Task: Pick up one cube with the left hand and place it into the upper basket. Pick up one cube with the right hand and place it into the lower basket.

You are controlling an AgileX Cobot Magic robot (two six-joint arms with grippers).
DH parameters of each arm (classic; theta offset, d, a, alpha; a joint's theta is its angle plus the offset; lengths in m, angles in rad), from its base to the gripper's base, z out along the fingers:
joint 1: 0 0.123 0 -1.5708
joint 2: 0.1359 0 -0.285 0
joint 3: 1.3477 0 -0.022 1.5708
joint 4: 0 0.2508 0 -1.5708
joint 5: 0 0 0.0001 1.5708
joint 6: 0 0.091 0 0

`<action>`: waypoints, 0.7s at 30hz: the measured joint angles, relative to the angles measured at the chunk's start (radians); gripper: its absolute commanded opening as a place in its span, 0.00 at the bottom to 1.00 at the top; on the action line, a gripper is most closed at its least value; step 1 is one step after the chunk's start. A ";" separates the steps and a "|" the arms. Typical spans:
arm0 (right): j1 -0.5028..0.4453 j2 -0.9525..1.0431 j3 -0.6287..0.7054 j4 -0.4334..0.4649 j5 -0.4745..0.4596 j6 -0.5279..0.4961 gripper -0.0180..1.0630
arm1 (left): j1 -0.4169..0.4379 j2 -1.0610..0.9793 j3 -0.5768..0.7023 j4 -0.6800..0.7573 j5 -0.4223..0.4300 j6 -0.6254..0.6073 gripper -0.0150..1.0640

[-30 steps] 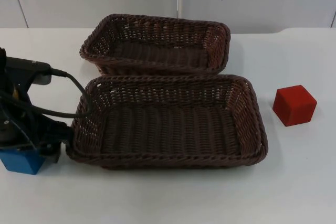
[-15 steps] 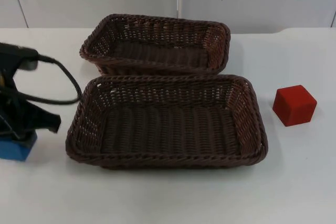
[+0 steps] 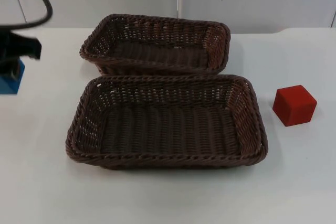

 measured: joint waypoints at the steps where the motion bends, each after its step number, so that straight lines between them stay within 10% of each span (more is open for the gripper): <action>1: 0.000 0.000 0.000 0.000 0.000 0.000 0.99 | 0.000 -0.024 0.000 -0.018 0.000 0.014 0.01; 21: 0.000 0.000 0.000 0.000 0.000 0.000 0.99 | 0.000 -0.201 0.000 -0.139 0.000 0.151 0.01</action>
